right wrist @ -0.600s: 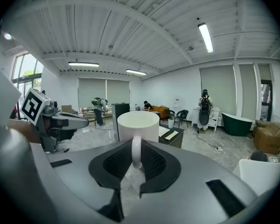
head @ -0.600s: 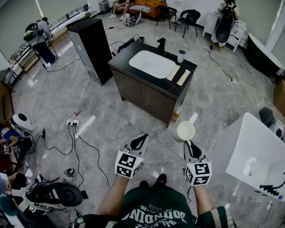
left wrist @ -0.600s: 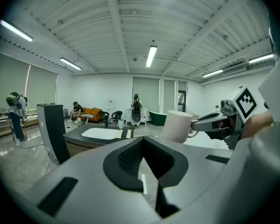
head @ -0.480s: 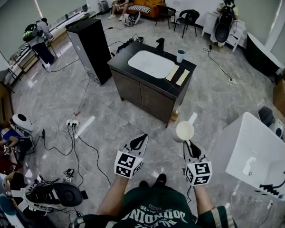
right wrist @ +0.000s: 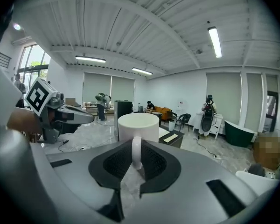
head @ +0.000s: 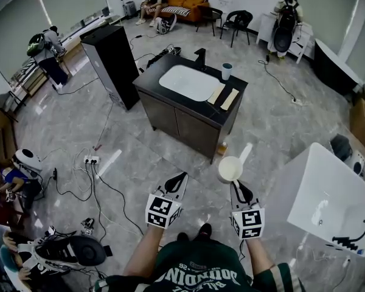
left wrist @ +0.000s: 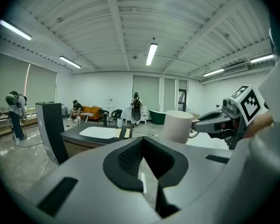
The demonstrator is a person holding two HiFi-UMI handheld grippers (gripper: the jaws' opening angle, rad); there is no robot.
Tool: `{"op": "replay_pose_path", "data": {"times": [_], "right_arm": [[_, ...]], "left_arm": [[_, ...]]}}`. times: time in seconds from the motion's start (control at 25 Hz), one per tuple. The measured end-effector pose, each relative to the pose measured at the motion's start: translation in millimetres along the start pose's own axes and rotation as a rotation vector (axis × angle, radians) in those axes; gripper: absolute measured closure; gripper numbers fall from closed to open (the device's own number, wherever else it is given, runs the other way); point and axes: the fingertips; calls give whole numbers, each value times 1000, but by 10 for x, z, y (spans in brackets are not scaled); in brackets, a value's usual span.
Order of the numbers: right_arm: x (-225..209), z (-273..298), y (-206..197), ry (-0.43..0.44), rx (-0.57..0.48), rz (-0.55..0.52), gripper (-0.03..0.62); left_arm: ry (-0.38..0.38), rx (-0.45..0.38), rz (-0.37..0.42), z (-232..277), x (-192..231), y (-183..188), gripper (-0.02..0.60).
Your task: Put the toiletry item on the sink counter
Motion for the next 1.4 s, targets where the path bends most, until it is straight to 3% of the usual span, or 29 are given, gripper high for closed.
{"op": "replay_pose_path", "data": {"times": [0.28, 0.68, 1.0, 1.4], "right_arm": [[-220, 79, 39, 34, -13, 13, 519], [-494, 550, 89, 50, -21, 40, 519], [-598, 1350, 349, 20, -24, 57, 519], [-651, 2469, 880, -50, -7, 74, 519]], "left_arm": [[16, 6, 8, 254, -42, 59, 571], [39, -2, -1, 660, 240, 103, 571], [-1, 7, -9, 1258, 911, 148, 571], [-82, 7, -2, 1987, 2001, 488, 571]]}}
Point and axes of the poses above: the fingertips, and each gripper's own axes: z forward along the fingers, x to its left, y out of its top, and after that the axes turned 1 degree about -y, right-handed
